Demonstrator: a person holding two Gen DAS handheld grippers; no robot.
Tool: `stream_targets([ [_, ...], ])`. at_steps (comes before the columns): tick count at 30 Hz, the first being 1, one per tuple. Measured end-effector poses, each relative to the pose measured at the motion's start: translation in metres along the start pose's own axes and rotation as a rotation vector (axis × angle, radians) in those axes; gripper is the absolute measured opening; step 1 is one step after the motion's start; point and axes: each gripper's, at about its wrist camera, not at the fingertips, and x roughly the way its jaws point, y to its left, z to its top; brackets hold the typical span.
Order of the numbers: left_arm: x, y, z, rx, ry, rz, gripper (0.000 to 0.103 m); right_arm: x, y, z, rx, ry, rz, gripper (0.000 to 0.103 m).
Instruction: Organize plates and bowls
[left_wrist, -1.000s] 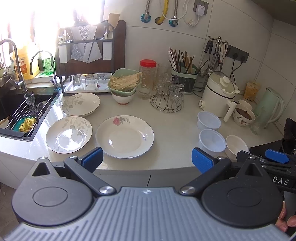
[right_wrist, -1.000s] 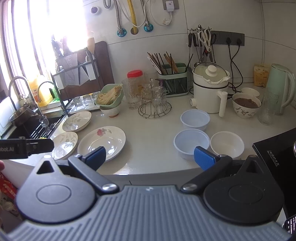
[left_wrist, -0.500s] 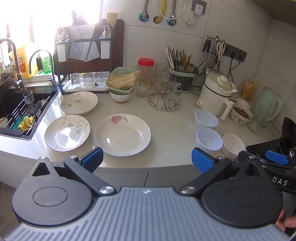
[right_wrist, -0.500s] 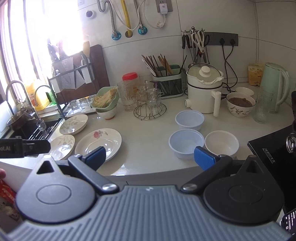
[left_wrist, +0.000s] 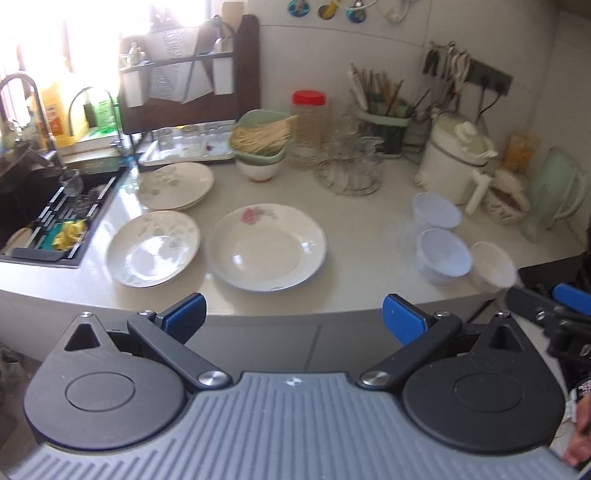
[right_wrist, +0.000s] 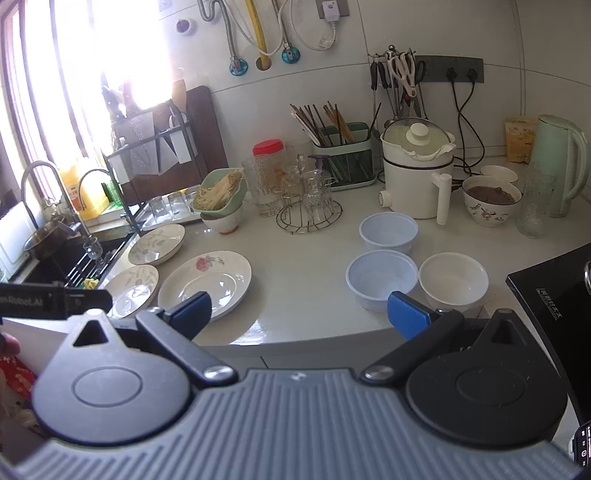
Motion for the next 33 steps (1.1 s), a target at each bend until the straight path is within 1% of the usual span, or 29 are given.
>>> stream_targets([
  [4,0.005,0.005,-0.003,0.000,0.018,-0.006,0.103,0.001,0.004,0.000,-0.008,0.001,0.008,0.103],
  [7,0.010,0.004,-0.003,-0.014,0.024,-0.033,0.103,0.001,0.006,0.001,-0.018,0.013,0.019,0.103],
  [10,0.013,-0.002,-0.004,-0.019,0.020,-0.011,0.103,0.001,0.006,-0.001,-0.005,0.023,0.019,0.103],
  [11,0.014,-0.005,-0.006,-0.006,0.024,-0.021,0.103,0.001,0.006,-0.002,-0.001,0.025,0.024,0.103],
  [13,0.016,-0.010,-0.008,0.020,0.057,-0.053,0.103,0.002,0.005,-0.003,-0.006,0.033,0.032,0.103],
  [17,0.016,-0.014,-0.010,0.005,0.066,-0.063,0.103,0.003,0.008,-0.002,-0.012,0.049,0.037,0.103],
  [24,0.015,-0.015,-0.005,-0.004,0.055,-0.034,0.103,0.006,0.008,0.003,-0.030,0.054,0.065,0.103],
  [33,0.013,-0.005,0.003,0.000,0.059,-0.015,0.103,0.012,0.006,0.002,0.015,0.082,0.076,0.103],
])
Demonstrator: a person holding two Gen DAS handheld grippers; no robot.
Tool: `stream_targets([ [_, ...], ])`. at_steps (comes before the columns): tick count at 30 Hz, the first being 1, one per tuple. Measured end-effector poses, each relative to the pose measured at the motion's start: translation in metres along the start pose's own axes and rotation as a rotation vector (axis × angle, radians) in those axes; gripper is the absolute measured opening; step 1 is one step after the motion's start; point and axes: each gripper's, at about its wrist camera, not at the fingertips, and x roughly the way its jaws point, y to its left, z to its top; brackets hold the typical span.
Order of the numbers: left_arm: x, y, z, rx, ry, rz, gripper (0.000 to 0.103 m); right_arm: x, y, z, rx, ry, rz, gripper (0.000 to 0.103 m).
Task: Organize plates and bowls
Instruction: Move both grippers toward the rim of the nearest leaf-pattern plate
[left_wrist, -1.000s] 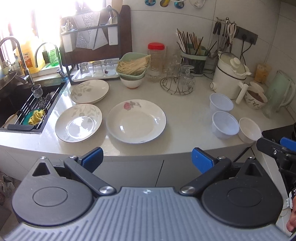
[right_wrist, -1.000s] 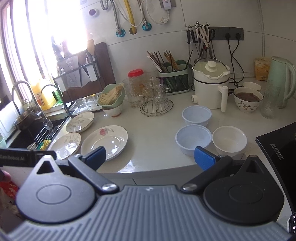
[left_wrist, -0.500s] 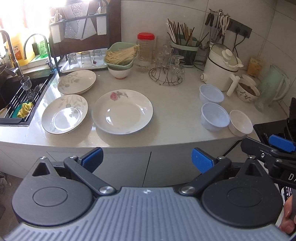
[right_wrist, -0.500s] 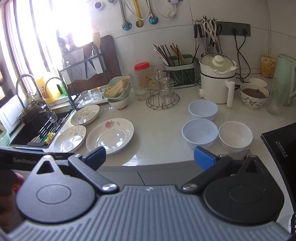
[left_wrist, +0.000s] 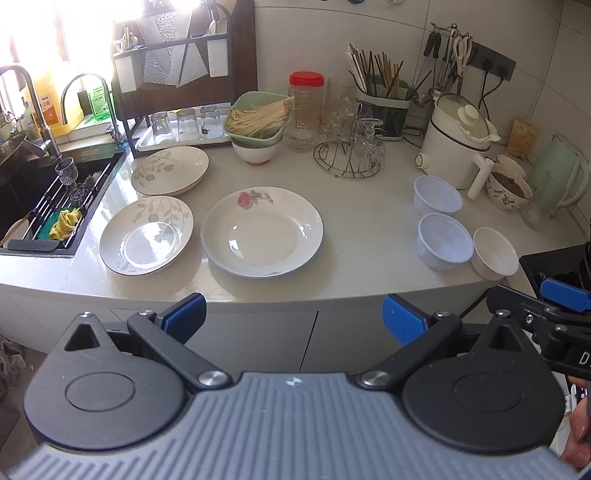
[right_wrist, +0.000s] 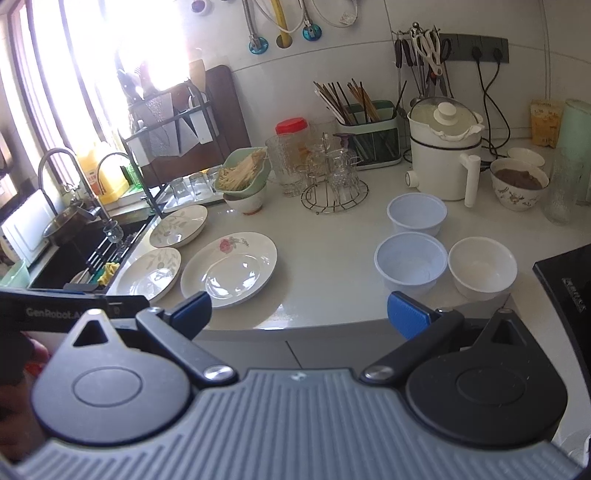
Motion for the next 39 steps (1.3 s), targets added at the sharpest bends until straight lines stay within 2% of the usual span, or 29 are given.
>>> stream_targets([
  [10,0.009,0.020,0.010,-0.004,-0.003,-0.012,0.103,0.009,0.016,0.003,-0.002,-0.013,0.040,0.103],
  [17,0.034,0.050,0.019,0.045,0.008,-0.046,0.103,0.028,0.039,0.005,-0.005,-0.005,0.019,0.103],
  [27,0.072,0.117,0.069,0.069,-0.003,-0.138,0.103,0.067,0.099,0.023,-0.017,-0.056,-0.024,0.103],
  [37,0.094,0.198,0.106,0.033,-0.016,-0.130,0.103,0.117,0.157,0.040,-0.028,-0.059,-0.032,0.103],
  [39,0.099,0.215,0.112,0.017,-0.016,-0.149,0.103,0.127,0.166,0.043,-0.032,-0.051,-0.026,0.103],
])
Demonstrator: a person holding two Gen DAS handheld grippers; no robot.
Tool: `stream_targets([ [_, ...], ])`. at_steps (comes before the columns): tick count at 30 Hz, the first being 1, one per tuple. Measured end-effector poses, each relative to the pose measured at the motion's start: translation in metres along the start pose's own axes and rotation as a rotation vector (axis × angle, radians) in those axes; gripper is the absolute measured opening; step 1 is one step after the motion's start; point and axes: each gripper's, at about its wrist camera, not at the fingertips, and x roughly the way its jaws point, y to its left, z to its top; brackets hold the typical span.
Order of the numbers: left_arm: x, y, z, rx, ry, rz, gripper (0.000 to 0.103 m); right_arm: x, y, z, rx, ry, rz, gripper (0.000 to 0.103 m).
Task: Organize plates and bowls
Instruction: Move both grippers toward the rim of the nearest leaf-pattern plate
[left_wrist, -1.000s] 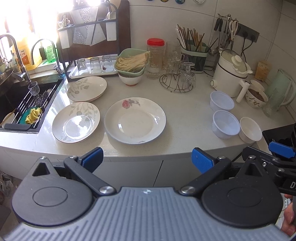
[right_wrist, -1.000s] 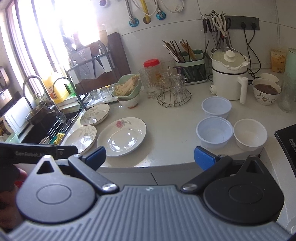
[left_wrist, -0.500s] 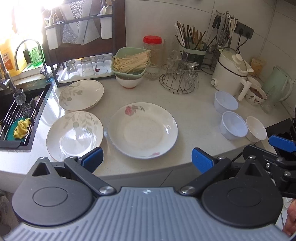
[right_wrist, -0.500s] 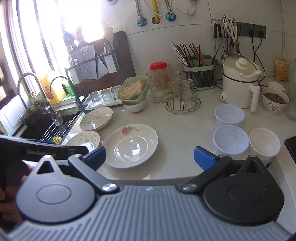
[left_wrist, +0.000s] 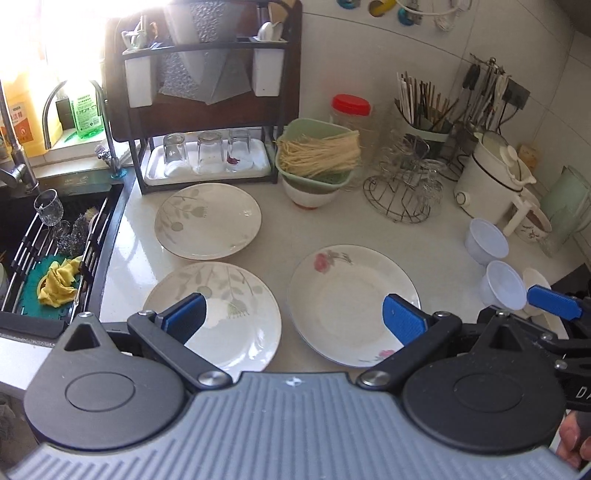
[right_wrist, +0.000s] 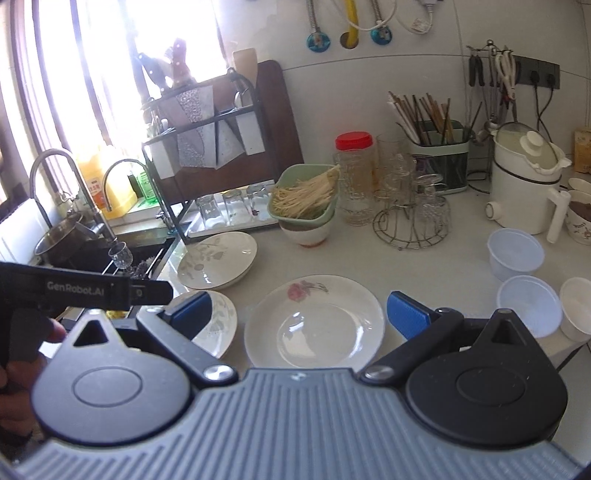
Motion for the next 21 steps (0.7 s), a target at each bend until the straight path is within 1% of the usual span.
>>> stream_targets([
  [3,0.004,0.023,0.006,-0.016,-0.009,0.000,0.103,0.013,0.017,0.002,-0.001,-0.009,0.021,0.103],
  [5,0.007,0.039,0.009,-0.019,-0.013,0.002,0.103,0.022,0.029,0.005,-0.009,-0.011,0.015,0.103],
  [7,0.010,0.054,0.012,-0.020,-0.015,0.004,0.103,0.032,0.041,0.008,-0.018,-0.003,0.004,0.103],
  [11,0.017,0.082,0.015,-0.013,-0.011,0.018,0.103,0.050,0.059,0.010,-0.004,0.017,0.011,0.103],
  [15,0.030,0.112,0.017,-0.010,0.015,0.018,0.103,0.072,0.076,0.009,0.013,0.053,0.003,0.103],
  [19,0.048,0.139,0.018,0.002,0.071,0.004,0.103,0.094,0.088,0.007,0.072,0.093,-0.004,0.103],
  [21,0.057,0.149,0.017,0.017,0.089,-0.009,0.103,0.105,0.095,0.004,0.111,0.117,0.006,0.103],
])
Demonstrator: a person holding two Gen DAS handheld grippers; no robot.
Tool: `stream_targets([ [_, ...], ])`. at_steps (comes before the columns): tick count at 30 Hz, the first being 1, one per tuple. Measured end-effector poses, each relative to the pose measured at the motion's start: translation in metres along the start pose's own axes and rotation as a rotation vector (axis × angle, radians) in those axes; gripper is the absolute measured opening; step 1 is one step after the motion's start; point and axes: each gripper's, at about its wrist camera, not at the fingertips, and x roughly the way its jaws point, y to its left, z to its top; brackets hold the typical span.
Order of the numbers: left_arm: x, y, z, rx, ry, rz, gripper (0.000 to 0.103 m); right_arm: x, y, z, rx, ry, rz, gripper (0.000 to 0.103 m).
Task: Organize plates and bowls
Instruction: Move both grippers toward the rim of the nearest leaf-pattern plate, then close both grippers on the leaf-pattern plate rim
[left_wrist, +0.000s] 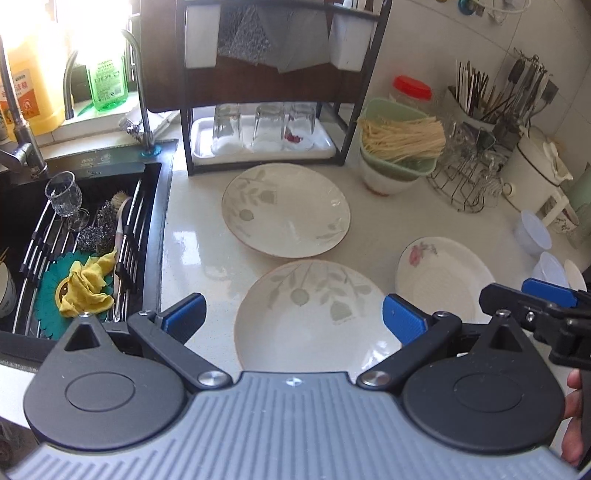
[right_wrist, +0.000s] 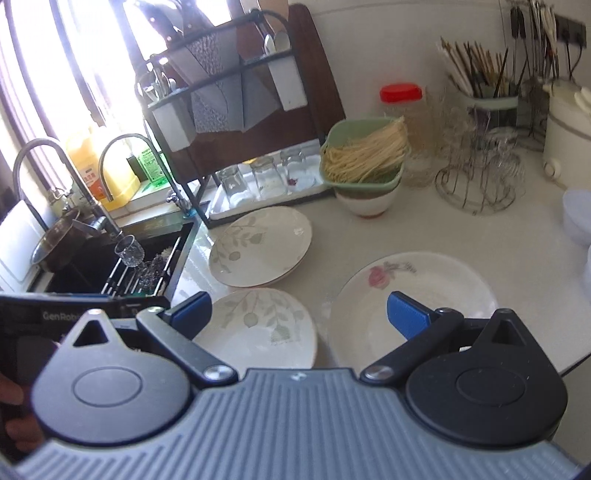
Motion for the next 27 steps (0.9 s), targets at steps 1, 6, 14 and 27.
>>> stream_targets([
  [1,0.005,0.006,0.000,0.007,0.013,-0.005,0.103,0.005,0.003,-0.001,0.016,0.010,0.006,0.103],
  [6,0.031,0.031,-0.003,0.031,0.069,-0.004,0.103,0.032,0.017,-0.009,0.084,0.088,0.031,0.093],
  [14,0.071,0.062,-0.005,0.023,0.136,-0.011,0.102,0.059,0.026,-0.025,0.154,0.205,0.019,0.060],
  [27,0.119,0.062,-0.004,0.067,0.208,-0.095,0.097,0.089,0.002,-0.051,0.285,0.252,-0.148,0.038],
])
